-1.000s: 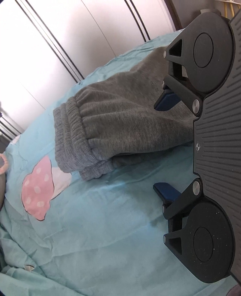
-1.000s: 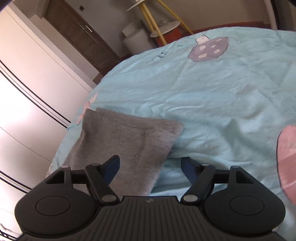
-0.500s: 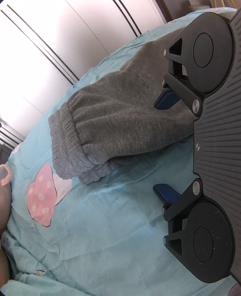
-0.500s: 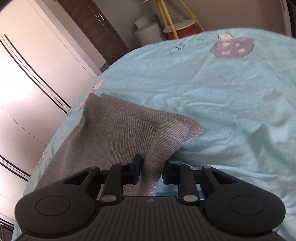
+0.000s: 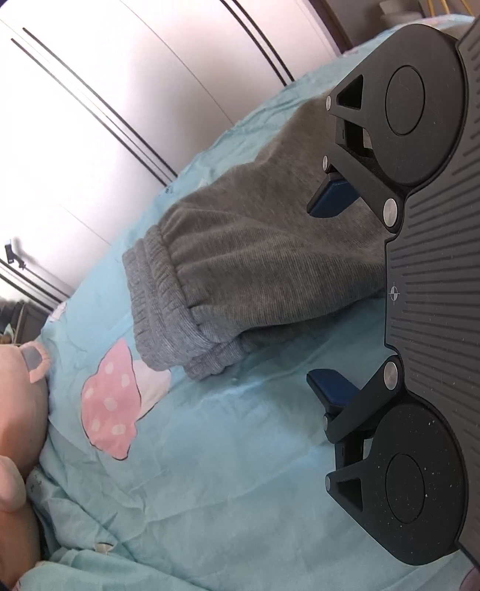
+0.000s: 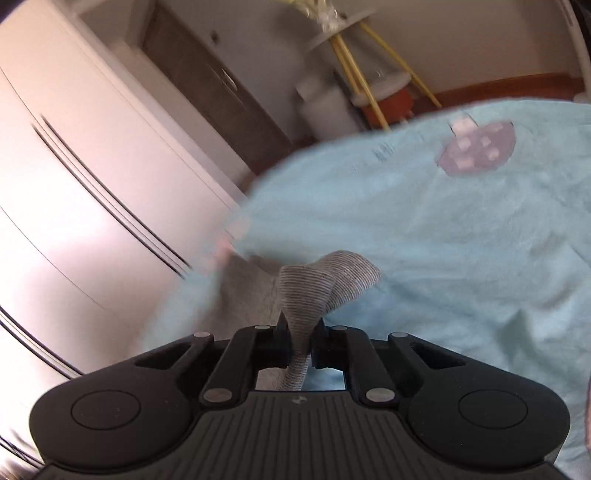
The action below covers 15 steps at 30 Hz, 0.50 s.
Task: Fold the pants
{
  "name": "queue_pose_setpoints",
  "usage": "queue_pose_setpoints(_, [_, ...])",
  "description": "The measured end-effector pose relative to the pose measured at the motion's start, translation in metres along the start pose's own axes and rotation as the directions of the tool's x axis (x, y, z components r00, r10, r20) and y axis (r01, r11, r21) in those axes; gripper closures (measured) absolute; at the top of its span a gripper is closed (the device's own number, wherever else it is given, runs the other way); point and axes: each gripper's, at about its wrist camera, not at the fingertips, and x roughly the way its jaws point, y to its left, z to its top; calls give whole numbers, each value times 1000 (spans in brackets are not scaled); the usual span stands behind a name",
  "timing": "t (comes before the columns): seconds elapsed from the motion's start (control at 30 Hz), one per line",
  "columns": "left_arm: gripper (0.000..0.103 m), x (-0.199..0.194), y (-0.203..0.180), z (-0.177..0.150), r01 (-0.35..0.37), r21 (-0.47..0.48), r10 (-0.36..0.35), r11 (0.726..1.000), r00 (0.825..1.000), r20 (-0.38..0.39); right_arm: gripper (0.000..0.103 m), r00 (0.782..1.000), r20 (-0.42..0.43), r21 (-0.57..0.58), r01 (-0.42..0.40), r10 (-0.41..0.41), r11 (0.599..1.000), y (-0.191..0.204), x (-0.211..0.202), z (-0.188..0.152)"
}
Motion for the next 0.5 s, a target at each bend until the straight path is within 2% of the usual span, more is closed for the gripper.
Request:
queue_pose_setpoints(0.03, [10,0,-1,0,-6,0,6,1000,1000,-1,90,996,-54,-9,65,-65,998,-3,11,-4])
queue_pose_setpoints(0.07, [9,0,0,1,-1,-2,1,1000,1000,-2,90,992,-95,-1,89,-89,996,-8,20,-8])
queue_pose_setpoints(0.17, [8,-2,0,1,11,-13,-11,1000,1000,9,81,997,-60,93,54,-48,994,-19,12,-12])
queue_pose_setpoints(0.23, [8,-2,-2,1,13,-7,-13,1000,1000,16,58,998,-47,78,41,-37,996,-17,7,-15])
queue_pose_setpoints(0.27, [8,-1,-5,2,3,4,-3,1000,1000,20,51,998,-47,48,31,-29,998,-14,8,-18])
queue_pose_setpoints(0.33, [8,1,-8,9,4,21,-5,1000,999,40,26,998,-55,-54,22,-25,998,-1,9,-26])
queue_pose_setpoints(0.37, [8,3,-9,13,7,28,-8,1000,999,51,18,998,-57,-104,25,-31,994,7,11,-29])
queue_pose_setpoints(0.4, [8,6,-10,19,-1,40,-2,999,998,55,5,997,-63,-140,25,-34,990,13,13,-32])
queue_pose_setpoints(0.43, [8,11,-10,23,-19,56,16,998,999,50,5,996,-76,-169,26,-40,985,21,15,-36])
queue_pose_setpoints(0.5, [8,22,-7,28,-67,79,65,995,998,28,5,993,-67,-207,83,-99,975,32,20,-40])
